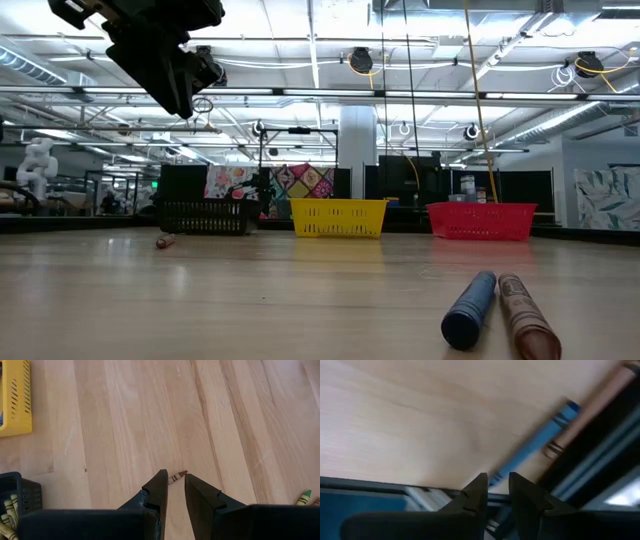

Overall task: Sort crayons
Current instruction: Put the blue crayon into the yellow bin

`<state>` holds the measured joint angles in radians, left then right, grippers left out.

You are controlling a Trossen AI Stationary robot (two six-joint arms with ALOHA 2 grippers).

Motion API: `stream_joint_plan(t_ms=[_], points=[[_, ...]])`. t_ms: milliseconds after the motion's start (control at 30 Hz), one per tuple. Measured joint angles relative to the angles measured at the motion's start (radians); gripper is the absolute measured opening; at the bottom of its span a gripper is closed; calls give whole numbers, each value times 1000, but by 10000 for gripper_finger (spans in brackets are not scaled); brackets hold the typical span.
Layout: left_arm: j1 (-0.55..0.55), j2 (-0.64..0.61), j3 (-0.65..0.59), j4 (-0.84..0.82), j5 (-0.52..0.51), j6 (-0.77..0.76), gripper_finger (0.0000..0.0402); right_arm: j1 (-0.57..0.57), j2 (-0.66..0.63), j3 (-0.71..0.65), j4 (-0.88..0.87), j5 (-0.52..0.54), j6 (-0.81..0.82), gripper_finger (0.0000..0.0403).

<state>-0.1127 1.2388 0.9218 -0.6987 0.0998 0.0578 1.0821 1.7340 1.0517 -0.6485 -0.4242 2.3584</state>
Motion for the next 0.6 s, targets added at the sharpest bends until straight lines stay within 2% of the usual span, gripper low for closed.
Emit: stream_joint_plan(t_ms=[100, 400, 500, 600], points=[[0, 0, 0, 0, 0, 0, 68, 5, 0, 0, -12, -48, -8, 66], [0, 0, 0, 2, 0, 0, 68, 19, 0, 1, -38, -21, -36, 62], [0, 0, 0, 2, 0, 0, 68, 20, 0, 1, -55, 28, -65, 46], [0, 0, 0, 2, 0, 0, 68, 18, 0, 1, -75, 33, -76, 19]])
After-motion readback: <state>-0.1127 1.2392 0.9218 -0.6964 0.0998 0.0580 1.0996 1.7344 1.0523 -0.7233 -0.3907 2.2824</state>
